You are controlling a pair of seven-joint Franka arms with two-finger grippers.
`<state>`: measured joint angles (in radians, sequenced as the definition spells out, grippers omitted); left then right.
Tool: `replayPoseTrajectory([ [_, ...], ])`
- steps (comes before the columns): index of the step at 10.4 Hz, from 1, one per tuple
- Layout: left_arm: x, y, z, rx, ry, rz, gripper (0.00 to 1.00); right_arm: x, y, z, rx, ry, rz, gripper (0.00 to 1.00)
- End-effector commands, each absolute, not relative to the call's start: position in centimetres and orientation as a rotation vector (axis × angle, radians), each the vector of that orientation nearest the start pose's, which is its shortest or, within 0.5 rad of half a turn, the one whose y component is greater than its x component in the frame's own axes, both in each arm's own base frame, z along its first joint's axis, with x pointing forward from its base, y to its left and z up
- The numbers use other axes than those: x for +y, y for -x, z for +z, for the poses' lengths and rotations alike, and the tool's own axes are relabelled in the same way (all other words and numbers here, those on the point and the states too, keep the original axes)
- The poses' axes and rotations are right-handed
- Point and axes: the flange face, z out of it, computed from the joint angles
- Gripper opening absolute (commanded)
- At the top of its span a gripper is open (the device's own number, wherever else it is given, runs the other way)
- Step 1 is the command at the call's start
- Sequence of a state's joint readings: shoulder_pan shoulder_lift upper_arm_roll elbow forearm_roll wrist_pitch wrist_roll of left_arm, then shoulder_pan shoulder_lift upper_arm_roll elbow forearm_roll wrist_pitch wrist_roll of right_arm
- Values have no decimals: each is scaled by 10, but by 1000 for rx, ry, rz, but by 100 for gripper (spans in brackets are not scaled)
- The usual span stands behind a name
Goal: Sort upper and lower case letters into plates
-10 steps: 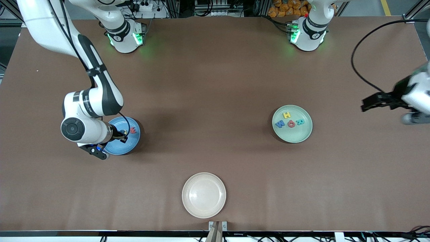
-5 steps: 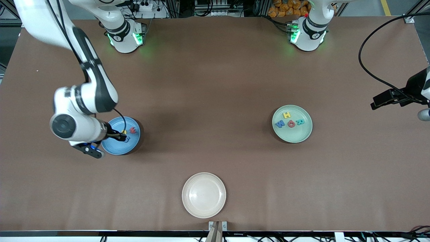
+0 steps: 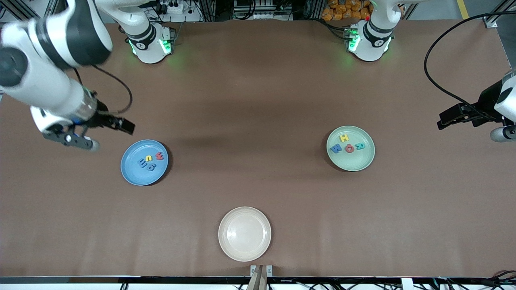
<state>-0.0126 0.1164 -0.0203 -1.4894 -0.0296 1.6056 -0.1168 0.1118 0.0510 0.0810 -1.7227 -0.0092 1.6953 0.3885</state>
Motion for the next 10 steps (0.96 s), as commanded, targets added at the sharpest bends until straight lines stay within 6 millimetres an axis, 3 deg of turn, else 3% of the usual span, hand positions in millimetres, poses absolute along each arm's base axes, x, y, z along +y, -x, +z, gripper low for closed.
replayPoseTrajectory([
  [1,-14,-590,605,-151,3159,7,100,98,-539,573,106,3140,79,100],
  [4,-24,-600,616,-87,3133,-49,100,66,-533,620,-50,3131,31,100],
  [5,-38,-599,617,-27,3114,-54,100,55,-531,629,-77,3128,38,100],
  [8,-53,-599,621,63,3078,-74,100,41,-526,638,-142,3135,34,100],
  [10,-51,-599,624,63,3078,-81,100,38,-523,636,-181,3134,74,100],
])
